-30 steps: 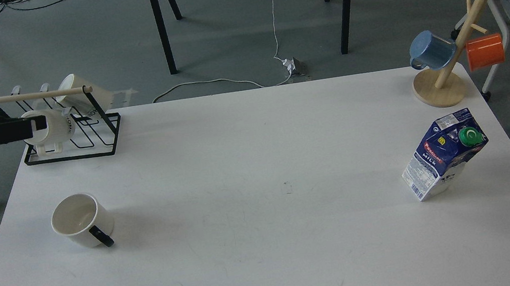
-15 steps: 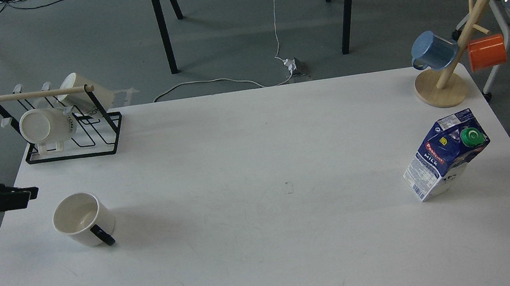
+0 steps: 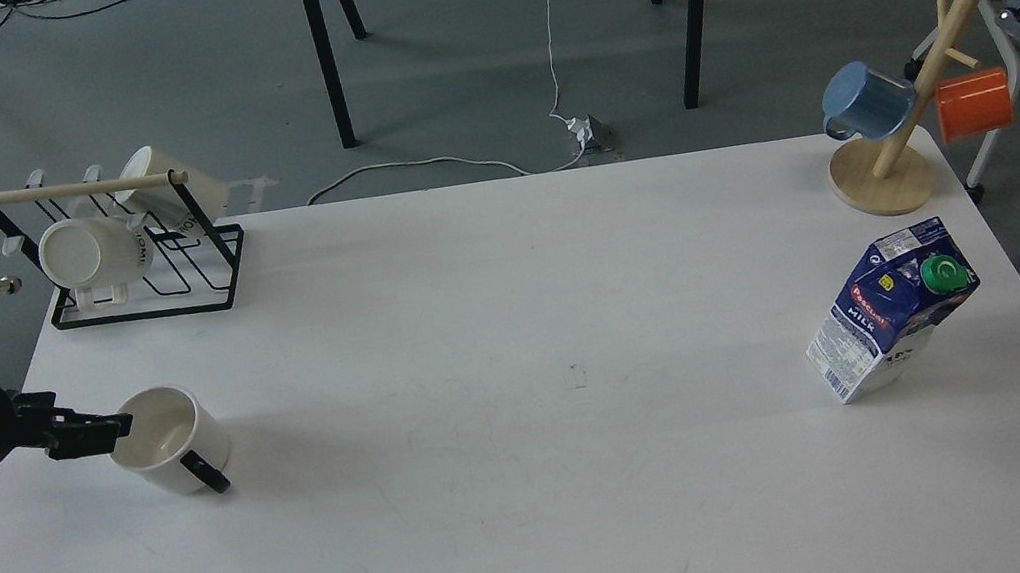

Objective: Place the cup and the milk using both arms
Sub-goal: 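Reach the left gripper down to the white mug's rim, then grasp the white mug by its rim with the left gripper, then carry the white mug with the left gripper toward the table center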

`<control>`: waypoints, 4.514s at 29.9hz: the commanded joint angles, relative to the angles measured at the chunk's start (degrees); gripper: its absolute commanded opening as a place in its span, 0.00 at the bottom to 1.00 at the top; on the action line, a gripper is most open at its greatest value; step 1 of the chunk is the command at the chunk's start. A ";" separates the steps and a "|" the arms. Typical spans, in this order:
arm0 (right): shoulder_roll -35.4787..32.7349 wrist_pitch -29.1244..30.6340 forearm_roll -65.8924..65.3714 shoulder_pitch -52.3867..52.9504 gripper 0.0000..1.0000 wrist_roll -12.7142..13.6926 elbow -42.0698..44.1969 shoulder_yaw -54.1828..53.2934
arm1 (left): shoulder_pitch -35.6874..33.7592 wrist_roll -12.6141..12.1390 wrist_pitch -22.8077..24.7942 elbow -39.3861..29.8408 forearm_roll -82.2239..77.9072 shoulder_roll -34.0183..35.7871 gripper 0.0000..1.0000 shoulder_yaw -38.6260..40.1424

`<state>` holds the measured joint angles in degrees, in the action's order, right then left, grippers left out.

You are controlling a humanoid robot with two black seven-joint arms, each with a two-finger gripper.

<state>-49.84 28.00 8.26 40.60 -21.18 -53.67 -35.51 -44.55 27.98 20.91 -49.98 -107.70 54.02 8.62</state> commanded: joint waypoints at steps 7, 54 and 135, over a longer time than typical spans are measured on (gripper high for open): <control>-0.08 0.00 0.00 -0.35 0.99 0.00 -0.21 -0.08 | 0.42 0.02 -0.43 0.93 0.56 -3.56 1.00 0.16; -0.08 0.00 0.00 -1.75 0.99 -0.09 -0.21 -0.17 | 4.03 0.02 -8.25 4.72 1.97 -7.88 0.00 0.16; 5.81 0.00 0.09 -1.67 0.99 -0.09 0.58 -2.90 | -4.67 0.02 -4.03 -10.58 3.73 -30.55 0.00 1.66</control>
<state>-44.56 28.00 8.35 38.90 -21.36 -53.25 -38.47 -49.36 28.00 16.79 -60.56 -103.97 24.27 10.41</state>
